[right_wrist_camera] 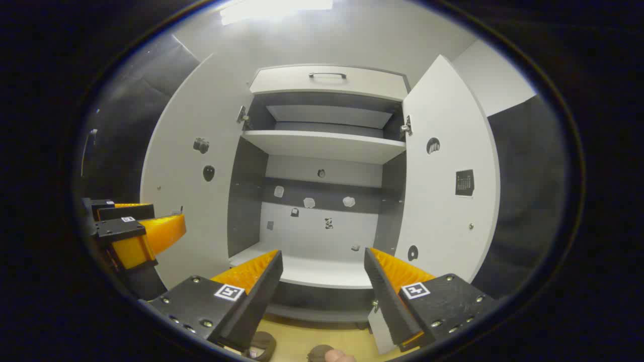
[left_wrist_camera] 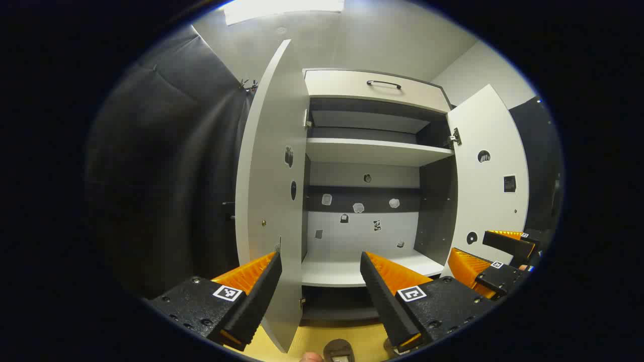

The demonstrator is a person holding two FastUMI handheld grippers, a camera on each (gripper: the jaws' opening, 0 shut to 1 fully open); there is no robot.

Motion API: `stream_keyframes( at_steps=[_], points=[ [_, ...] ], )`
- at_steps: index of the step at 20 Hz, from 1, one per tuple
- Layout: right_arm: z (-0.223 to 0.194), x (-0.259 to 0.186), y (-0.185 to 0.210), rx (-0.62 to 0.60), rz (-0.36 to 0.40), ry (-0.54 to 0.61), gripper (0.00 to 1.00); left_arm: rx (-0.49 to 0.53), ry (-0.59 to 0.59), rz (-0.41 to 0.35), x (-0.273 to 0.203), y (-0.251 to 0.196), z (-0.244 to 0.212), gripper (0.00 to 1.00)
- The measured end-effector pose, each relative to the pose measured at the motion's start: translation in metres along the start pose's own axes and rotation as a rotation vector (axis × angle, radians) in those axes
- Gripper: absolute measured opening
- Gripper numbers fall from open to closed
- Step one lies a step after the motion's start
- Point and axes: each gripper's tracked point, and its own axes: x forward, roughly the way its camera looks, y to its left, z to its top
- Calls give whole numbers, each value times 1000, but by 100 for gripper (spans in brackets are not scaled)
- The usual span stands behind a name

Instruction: Grab one shoe with the right hand and put it into the shoe cabinet, grab the other shoe with the left hand and put it into the shoe cabinet; then close the right door with the right hand and the left door with the left hand.

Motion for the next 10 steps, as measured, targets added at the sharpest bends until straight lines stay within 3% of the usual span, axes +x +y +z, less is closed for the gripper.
stream_keyframes(
  at_steps=[8,9,10],
  points=[
    [-4,-3,-1,20,1,6,97,4,-6,16,-6,2,3,96],
    [-5,-4,-1,21,3,9,97,4,-5,19,-7,3,3,99],
    [-6,-5,-1,23,4,11,97,5,-5,20,-9,3,3,96]
  ],
)
